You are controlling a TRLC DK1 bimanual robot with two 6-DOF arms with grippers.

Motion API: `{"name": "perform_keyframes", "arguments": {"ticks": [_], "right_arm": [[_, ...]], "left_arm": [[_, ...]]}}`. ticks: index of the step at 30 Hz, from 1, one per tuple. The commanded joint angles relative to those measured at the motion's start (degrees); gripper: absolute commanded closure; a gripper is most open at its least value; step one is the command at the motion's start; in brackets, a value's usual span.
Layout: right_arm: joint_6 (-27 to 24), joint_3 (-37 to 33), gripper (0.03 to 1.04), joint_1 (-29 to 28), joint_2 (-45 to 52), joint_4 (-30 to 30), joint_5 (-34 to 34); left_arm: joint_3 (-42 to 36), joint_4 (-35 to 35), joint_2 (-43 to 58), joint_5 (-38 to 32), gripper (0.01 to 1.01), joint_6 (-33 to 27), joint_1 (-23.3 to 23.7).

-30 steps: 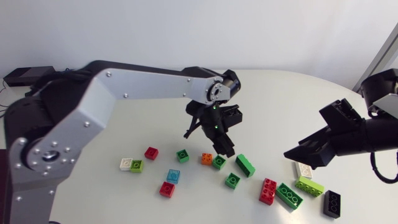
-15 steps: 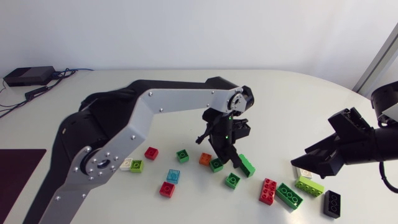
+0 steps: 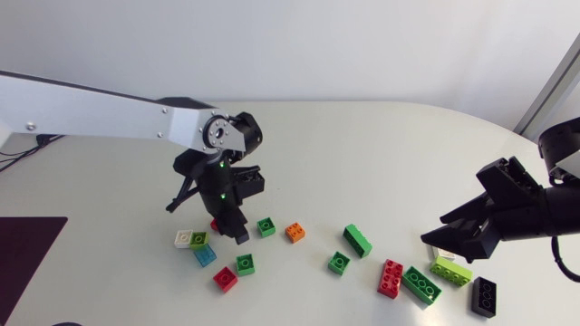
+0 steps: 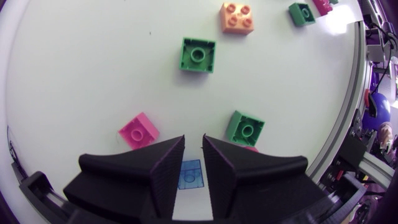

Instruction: Sort duplo bricks by size, large to the right and small to the left

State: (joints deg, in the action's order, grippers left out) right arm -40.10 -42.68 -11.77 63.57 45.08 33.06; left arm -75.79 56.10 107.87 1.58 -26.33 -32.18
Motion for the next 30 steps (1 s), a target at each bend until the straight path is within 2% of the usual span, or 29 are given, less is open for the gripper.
{"name": "perform_keyframes", "arguments": {"ticks": [1,5,6,7,15,19,23,26,28,30], "right_arm": [[-0.6,1.7,0.11,1.0,-0.6,1.1,0.6],[0.0,1.5,0.11,1.1,-2.8,1.9,0.6],[-0.2,1.5,0.11,1.0,-3.2,2.1,0.4],[-0.4,1.6,0.11,0.5,-3.4,2.5,0.3],[-6.4,2.9,0.11,-6.2,-3.3,5.0,1.0],[-7.0,3.9,0.11,-6.5,-3.3,5.0,1.2],[-7.0,4.4,0.11,-6.5,-3.3,4.8,1.3],[-7.0,4.5,0.11,-6.5,-3.4,4.8,1.3],[-7.0,4.4,0.11,-6.6,-3.4,4.9,1.3],[-7.1,4.4,0.11,-6.8,-3.4,4.9,1.3]], "left_arm": [[-3.3,-0.8,-1.4,2.1,0.754,0.3,-5.1],[-11.9,-3.0,4.6,5.3,0.203,3.7,-13.2],[-13.7,-3.0,6.6,5.6,0.130,3.8,-14.8],[-15.3,-3.0,8.6,6.1,0.115,4.0,-16.2],[-26.0,-2.1,19.0,8.3,0.123,4.3,-21.5],[-30.6,-0.9,22.6,8.3,0.275,4.3,-22.5],[-35.4,0.9,25.2,8.3,0.318,4.2,-22.7],[-37.6,2.3,27.7,8.1,0.492,4.2,-23.3],[-37.5,2.9,28.5,8.0,0.648,4.2,-23.5],[-36.5,3.2,28.7,8.0,0.731,4.1,-23.5]]}}
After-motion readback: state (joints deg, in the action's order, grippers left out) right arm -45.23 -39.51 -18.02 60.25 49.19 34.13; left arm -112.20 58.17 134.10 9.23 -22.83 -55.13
